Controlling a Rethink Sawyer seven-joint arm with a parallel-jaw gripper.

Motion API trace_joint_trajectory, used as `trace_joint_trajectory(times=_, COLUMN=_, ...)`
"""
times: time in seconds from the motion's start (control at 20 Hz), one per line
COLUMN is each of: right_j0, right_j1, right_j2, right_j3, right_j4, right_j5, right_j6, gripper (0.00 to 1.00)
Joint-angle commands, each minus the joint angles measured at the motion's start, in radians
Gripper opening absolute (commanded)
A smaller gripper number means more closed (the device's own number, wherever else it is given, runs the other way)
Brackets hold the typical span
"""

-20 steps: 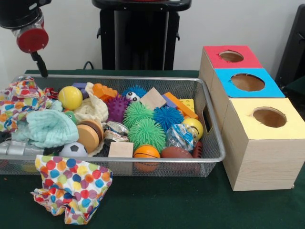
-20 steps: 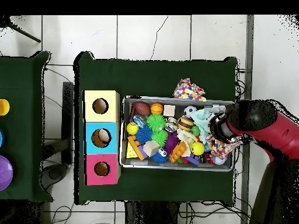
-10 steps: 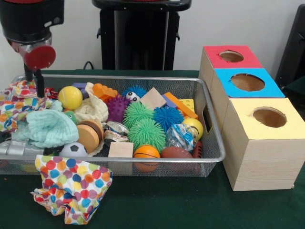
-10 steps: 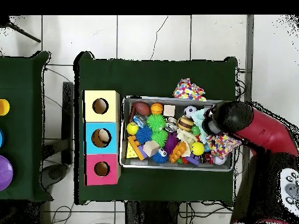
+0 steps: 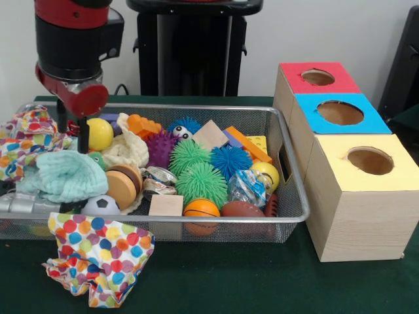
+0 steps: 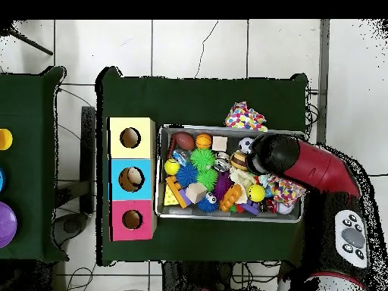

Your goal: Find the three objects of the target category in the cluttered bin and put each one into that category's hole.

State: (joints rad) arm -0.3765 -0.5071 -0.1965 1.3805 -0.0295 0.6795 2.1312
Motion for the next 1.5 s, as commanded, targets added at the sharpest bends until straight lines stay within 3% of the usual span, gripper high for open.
trace_joint_trajectory(times=0.05, right_j0=-0.005, right_j1=0.063, right_j2=0.04, right_j3=0.175, right_j4=0.086, right_j5=0.043, right_j6=0.224, gripper=1.0)
trace_joint_trajectory(times=0.3, right_j0=0.059, right_j1=0.087, right_j2=-0.061, right_j3=0.164, right_j4=0.105, right_j5=0.072, right_j6=0.309, gripper=1.0)
trace_joint_trajectory(times=0.55, right_j0=0.109, right_j1=0.126, right_j2=-0.13, right_j3=0.187, right_j4=0.177, right_j5=0.114, right_j6=0.42, gripper=1.0)
trace_joint_trajectory(times=0.9, right_j0=0.1, right_j1=0.124, right_j2=-0.101, right_j3=0.253, right_j4=0.28, right_j5=0.133, right_j6=0.408, gripper=1.0)
trace_joint_trajectory(times=1.2, right_j0=0.123, right_j1=0.141, right_j2=-0.125, right_j3=0.253, right_j4=0.295, right_j5=0.135, right_j6=0.423, gripper=1.0)
trace_joint_trajectory(times=1.5, right_j0=0.192, right_j1=0.15, right_j2=-0.2, right_j3=0.267, right_j4=0.283, right_j5=0.04, right_j6=0.454, gripper=1.0)
